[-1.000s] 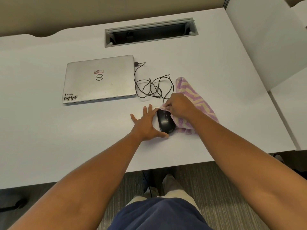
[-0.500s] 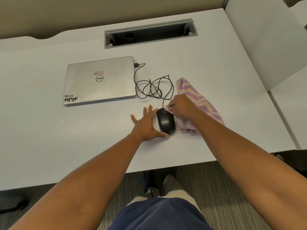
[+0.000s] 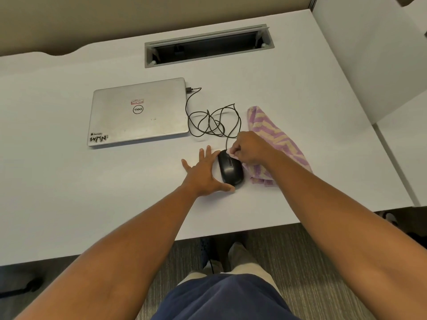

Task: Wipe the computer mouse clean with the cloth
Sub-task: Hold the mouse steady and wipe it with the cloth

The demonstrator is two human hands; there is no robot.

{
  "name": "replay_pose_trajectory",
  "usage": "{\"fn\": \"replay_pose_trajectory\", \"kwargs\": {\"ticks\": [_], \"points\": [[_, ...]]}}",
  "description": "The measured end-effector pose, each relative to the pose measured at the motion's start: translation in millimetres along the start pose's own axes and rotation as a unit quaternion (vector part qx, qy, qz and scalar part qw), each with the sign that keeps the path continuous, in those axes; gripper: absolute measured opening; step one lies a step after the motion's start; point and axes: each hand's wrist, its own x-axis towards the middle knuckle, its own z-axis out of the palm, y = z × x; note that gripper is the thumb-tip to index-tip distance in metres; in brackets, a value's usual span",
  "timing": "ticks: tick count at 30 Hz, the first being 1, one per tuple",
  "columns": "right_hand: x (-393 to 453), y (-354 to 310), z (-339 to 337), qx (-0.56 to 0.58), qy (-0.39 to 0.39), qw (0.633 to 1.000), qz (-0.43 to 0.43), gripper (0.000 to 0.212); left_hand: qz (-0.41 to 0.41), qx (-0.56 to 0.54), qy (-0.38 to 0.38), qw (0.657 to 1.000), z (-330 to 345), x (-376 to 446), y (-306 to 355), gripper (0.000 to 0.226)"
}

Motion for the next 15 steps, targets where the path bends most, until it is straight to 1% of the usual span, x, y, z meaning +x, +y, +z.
{"fn": "replay_pose_trajectory", "kwargs": {"ticks": [4, 6, 8, 11, 12, 13, 15], "points": [[-7.9, -3.5, -13.2, -0.054, -0.104, 0.992, -0.047, 0.024, 0.0, 0.006, -0.001, 1.0, -0.4, -0.6, 1.7, 0.13], [-7.2, -3.5, -15.1, -0.043, -0.123, 0.99, -0.043, 0.023, -0.001, 0.007, -0.003, 1.0, -0.8, -0.3, 2.0, 0.13], [-5.7, -3.8, -13.1, -0.032, -0.091, 0.995, -0.036, 0.024, 0.0, 0.004, -0.003, 1.0, -0.5, 0.0, 1.5, 0.13], [-5.0, -1.8, -1.6, 0.024, 0.007, 1.0, -0.003, 0.023, 0.0, -0.001, -0.001, 1.0, 0.1, 0.1, 0.4, 0.13], [-5.8, -1.5, 2.6, 0.035, 0.026, 0.999, 0.007, 0.022, 0.001, 0.0, -0.001, 1.0, 0.3, 0.2, 0.3, 0.13], [-7.1, -1.9, 6.0, 0.038, 0.036, 0.999, 0.011, 0.022, 0.0, 0.003, -0.001, 1.0, 0.2, 0.2, 0.4, 0.131], [-9.3, -1.3, 7.0, 0.038, 0.024, 0.999, 0.0, 0.024, -0.002, 0.008, -0.002, 1.0, -0.1, 0.8, 0.5, 0.131]]}}
